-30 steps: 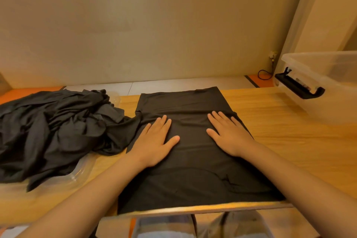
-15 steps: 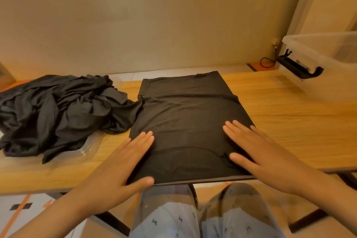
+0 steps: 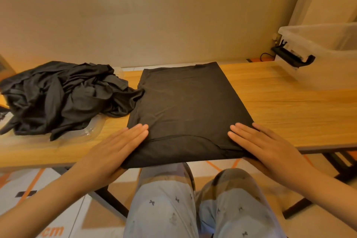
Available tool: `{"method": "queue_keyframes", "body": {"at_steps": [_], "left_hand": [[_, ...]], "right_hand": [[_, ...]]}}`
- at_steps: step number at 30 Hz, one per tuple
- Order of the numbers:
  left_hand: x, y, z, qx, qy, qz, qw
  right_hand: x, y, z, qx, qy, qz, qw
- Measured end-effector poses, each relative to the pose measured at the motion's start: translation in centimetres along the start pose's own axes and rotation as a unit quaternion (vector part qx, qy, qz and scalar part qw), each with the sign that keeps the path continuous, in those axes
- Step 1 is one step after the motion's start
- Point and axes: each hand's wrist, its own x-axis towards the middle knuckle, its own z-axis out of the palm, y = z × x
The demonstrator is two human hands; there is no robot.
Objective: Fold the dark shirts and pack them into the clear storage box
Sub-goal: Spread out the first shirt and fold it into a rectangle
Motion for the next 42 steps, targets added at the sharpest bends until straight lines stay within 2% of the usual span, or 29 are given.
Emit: {"method": "queue_keyframes", "body": {"at_steps": [4,6,13,19,23,33,42], "left_hand": [[-0.4,-0.1,0.4,0.026,-0.044,0.003,0.999],[-0.6,0.2,0.2,0.034,-0.029,0.003,0.999],[-0.8,0.7,0.6,0.010,0.007,0.007,1.000],[-0.5,1.0,0.6,0.033,0.004,0.003,0.999],[-0.3,1.2,0.6,0.035,0.010,-0.007,0.999],[-0.3,1.5,0.7,0.027,0.009,-0.024,0.999],[-0.4,1.4,0.9,0.027,0.006,-0.024,0.999]], "right_hand": [[-0.7,1.0,0.8,0.009,-0.027,-0.022,0.999],[-1.4,1.6,0.7,0.020,-0.031,-0.033,0.999],[-1.7,-0.1,-1.4,0.098,0.055,-0.020,0.993],[0.3,-1.2,0.3,0.069,0.112,-0.028,0.991],[0.5,-1.0,1.5,0.045,0.120,-0.035,0.991],[-0.6,-1.5,0.7,0.086,0.133,-0.031,0.987],[-1.8,-1.7,0.5,0.073,0.141,-0.053,0.986]]}}
